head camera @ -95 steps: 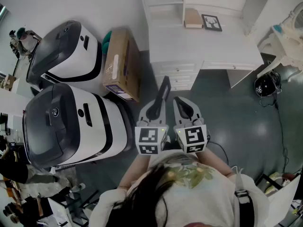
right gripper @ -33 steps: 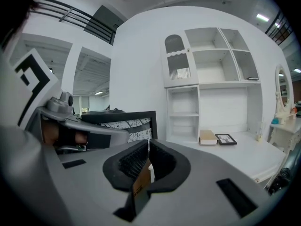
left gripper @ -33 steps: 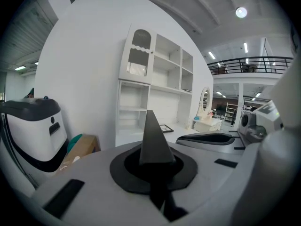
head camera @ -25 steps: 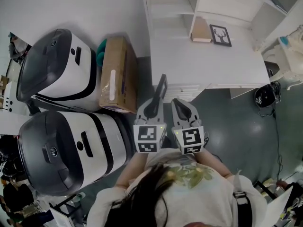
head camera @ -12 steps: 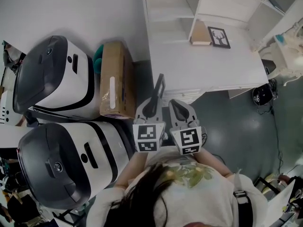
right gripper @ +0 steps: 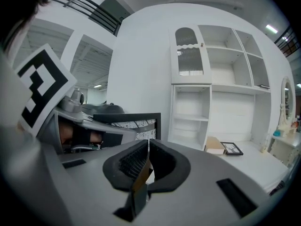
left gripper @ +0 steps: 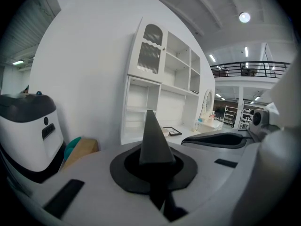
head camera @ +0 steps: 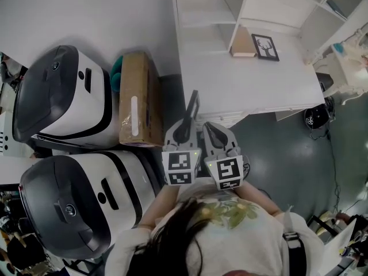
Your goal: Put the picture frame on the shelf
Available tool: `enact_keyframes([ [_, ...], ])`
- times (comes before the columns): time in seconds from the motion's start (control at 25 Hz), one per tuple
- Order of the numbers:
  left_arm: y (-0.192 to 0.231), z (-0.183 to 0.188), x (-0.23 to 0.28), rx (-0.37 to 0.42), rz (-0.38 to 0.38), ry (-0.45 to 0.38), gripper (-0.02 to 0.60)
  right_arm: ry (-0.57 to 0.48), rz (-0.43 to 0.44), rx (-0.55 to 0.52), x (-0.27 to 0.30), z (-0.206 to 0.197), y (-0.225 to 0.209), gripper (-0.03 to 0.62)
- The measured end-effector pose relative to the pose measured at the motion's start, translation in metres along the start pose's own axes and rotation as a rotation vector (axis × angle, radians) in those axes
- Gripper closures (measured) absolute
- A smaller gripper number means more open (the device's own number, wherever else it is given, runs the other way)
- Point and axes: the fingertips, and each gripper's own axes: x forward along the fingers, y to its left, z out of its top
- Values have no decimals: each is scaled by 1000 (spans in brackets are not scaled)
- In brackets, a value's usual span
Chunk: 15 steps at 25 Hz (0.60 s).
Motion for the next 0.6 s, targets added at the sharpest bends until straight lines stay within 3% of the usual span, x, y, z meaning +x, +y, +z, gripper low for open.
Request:
enact_keyframes([
  [0.6, 29, 21, 61, 8, 37, 22, 546, -16, 29, 29, 69, 18, -41, 559],
])
